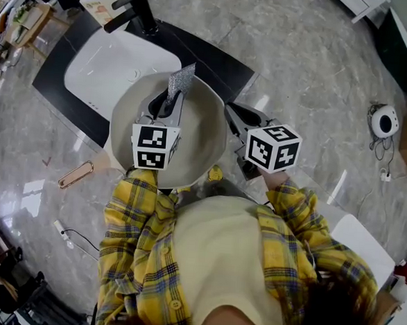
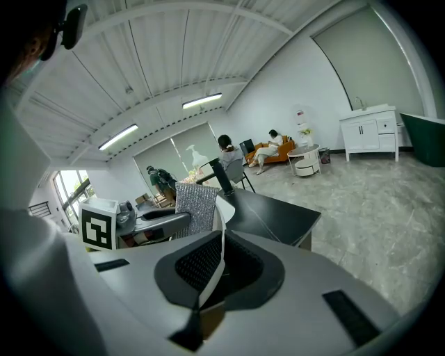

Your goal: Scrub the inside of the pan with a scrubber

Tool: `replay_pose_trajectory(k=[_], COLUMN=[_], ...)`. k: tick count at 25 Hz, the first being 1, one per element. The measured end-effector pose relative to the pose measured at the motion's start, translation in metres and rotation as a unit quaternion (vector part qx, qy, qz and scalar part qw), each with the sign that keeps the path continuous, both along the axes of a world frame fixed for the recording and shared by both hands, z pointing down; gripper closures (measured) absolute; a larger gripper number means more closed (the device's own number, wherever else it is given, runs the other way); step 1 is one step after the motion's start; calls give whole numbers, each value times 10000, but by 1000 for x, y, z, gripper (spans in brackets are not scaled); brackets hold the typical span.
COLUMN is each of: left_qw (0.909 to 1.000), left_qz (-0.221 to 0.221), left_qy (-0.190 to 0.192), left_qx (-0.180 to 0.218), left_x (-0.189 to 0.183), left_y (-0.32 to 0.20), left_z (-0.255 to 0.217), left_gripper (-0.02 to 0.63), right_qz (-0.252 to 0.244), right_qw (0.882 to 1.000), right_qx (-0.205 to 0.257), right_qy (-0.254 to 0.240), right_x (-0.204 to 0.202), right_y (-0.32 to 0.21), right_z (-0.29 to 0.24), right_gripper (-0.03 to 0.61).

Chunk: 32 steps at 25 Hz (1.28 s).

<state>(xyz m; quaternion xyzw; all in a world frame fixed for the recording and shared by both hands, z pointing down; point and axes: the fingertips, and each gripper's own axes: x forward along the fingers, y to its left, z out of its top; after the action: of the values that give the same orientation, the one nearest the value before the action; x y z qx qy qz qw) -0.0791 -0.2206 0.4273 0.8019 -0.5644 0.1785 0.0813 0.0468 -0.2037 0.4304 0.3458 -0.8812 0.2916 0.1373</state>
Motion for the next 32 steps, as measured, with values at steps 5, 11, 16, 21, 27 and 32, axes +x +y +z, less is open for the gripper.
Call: replay_pose_trajectory(k=[5,11,16,21,27,32], left_qw=[9998,9982,9961,9925,9854,9794], left_qz=[143,525,834,1183,1686,2003], left_qy=[149,265,274,302,198,65], left_qx=[-76,-74,-40,-60,-127,-231], left_x=[8,28,41,53,70,79], left_y=[2,10,17,26,40,50], left_z=[2,-1,-1,-3,-6,-6], left_gripper=[522,523,522,522,523,522], right_qz=[35,132,233,467,658,744], right_qw=[10000,9999,9997,9989,9978,9972], right_qx=[-37,-82,-71,-20,-12,-22], right_qy=[1,-41,-61,-95,-109,-117], right_x=[0,1,5,17,29,33], right_y=[3,5,6,5,13,22], right_z=[3,3,3,-2,-5,-5], right_gripper=[561,561,561,561,561,561])
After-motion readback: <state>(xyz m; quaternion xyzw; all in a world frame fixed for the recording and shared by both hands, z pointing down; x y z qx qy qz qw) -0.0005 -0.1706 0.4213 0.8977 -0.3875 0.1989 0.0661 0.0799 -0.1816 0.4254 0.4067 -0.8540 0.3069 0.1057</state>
